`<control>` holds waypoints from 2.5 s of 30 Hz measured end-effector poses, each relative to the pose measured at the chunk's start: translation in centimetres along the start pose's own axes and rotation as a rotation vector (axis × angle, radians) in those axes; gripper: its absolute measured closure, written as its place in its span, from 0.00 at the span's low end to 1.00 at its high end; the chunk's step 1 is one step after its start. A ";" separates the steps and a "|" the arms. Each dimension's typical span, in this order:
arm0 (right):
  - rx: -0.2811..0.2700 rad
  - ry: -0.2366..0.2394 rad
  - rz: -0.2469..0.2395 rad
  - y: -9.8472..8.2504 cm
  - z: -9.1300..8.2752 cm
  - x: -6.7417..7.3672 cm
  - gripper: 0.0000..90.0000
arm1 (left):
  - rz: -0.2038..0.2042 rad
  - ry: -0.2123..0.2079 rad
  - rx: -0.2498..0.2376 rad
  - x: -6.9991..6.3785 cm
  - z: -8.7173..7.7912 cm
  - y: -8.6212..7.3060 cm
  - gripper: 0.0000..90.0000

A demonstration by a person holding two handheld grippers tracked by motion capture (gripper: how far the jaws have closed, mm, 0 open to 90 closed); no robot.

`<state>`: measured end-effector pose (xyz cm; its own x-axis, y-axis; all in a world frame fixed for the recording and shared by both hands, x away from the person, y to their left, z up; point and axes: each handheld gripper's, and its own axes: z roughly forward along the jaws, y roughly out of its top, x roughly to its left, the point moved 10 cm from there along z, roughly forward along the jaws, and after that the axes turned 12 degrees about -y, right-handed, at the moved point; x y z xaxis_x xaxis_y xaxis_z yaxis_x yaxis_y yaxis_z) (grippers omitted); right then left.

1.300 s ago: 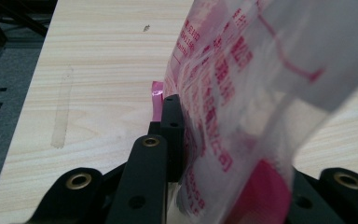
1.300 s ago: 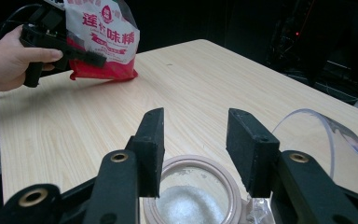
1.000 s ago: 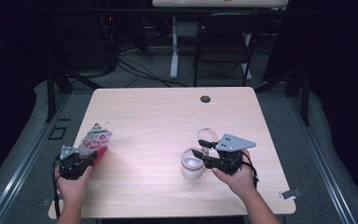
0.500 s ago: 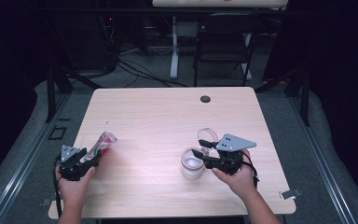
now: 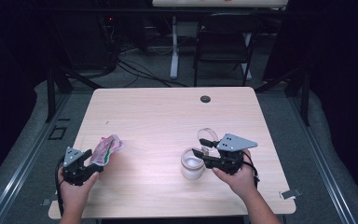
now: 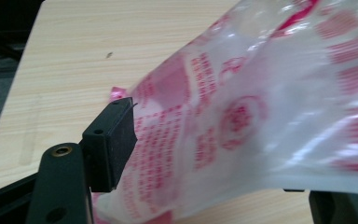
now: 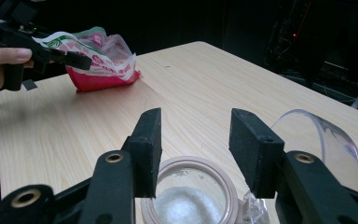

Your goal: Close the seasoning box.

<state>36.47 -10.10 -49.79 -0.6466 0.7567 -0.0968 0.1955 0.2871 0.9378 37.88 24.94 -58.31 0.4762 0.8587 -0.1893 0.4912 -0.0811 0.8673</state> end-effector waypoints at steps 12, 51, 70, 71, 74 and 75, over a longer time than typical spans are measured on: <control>-0.011 -0.007 -0.005 0.4 -0.3 0.0 0.59 | 0.144 -0.050 0.035 -4.9 0.7 0.2 0.33; -0.021 -0.192 0.145 0.8 -3.5 -6.2 0.62 | 0.309 -0.269 0.115 -14.3 4.9 -0.8 0.33; 0.028 -0.277 0.202 -1.4 -3.6 -9.4 0.88 | 0.332 -0.308 0.136 -15.4 5.1 -1.6 0.35; 0.035 -0.281 0.199 -1.6 -3.6 -9.6 0.89 | 0.329 -0.308 0.133 -15.5 5.1 -1.6 0.35; 0.047 -0.292 0.208 -2.1 -3.4 -9.9 0.95 | 0.324 -0.315 0.131 -15.6 5.1 -1.6 0.35; 0.057 -0.291 0.210 -2.4 -3.4 -10.0 0.96 | 0.324 -0.318 0.132 -15.6 5.1 -1.7 0.35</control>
<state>40.00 -20.35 -49.91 -0.3524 0.9358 -0.0028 0.3482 0.1339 0.9278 33.32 9.07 -59.16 0.8098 0.5827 -0.0677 0.3591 -0.4012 0.8426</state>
